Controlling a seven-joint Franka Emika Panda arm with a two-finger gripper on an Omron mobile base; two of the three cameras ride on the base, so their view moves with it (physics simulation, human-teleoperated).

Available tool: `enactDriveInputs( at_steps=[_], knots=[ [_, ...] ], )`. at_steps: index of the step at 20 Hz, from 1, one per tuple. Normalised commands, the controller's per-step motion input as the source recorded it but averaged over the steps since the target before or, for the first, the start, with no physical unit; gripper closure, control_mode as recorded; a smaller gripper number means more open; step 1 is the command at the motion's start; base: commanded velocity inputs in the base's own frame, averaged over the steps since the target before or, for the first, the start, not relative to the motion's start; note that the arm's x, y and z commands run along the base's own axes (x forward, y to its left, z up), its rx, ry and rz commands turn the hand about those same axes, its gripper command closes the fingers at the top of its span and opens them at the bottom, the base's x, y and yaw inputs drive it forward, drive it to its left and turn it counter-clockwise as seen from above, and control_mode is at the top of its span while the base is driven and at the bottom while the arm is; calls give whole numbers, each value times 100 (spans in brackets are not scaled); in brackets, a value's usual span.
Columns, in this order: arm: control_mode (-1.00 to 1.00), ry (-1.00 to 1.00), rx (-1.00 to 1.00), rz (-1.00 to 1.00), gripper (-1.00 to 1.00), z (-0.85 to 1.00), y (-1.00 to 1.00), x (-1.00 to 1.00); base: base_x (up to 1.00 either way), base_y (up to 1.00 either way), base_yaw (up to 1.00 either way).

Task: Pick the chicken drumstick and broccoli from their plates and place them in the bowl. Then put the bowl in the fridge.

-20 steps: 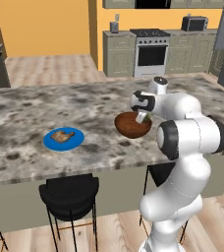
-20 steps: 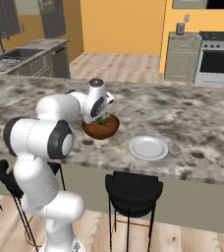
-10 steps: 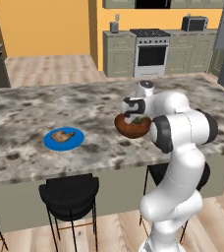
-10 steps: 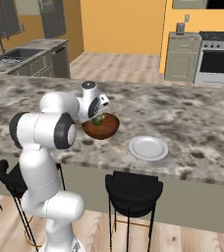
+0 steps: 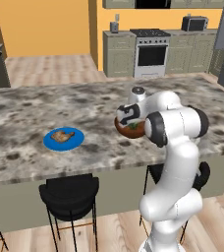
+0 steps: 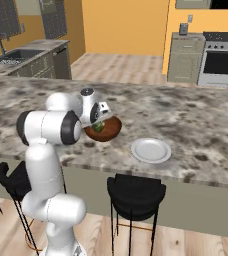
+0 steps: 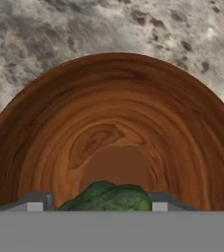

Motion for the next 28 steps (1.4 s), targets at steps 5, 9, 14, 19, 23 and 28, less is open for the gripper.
enactDriveInputs(
  at_steps=[5, 9, 14, 19, 23, 28],
  knots=[
    [-100, 4, 6, -6, 100, -16, 0, 17, 0, 0, 0],
    [-100, 6, 6, -3, 100, -12, 0, 15, 0, 0, 0],
    [-100, 8, 5, -1, -100, -7, -5, 12, 0, 0, 0],
    [-100, 8, 6, 0, -100, -5, -7, 8, 0, 0, 0],
    [-100, 5, 8, 0, -100, 0, -4, 5, 0, 0, 0],
    [-100, 3, 8, -1, -100, 18, 3, 0, 0, 0, 0]
  ],
)
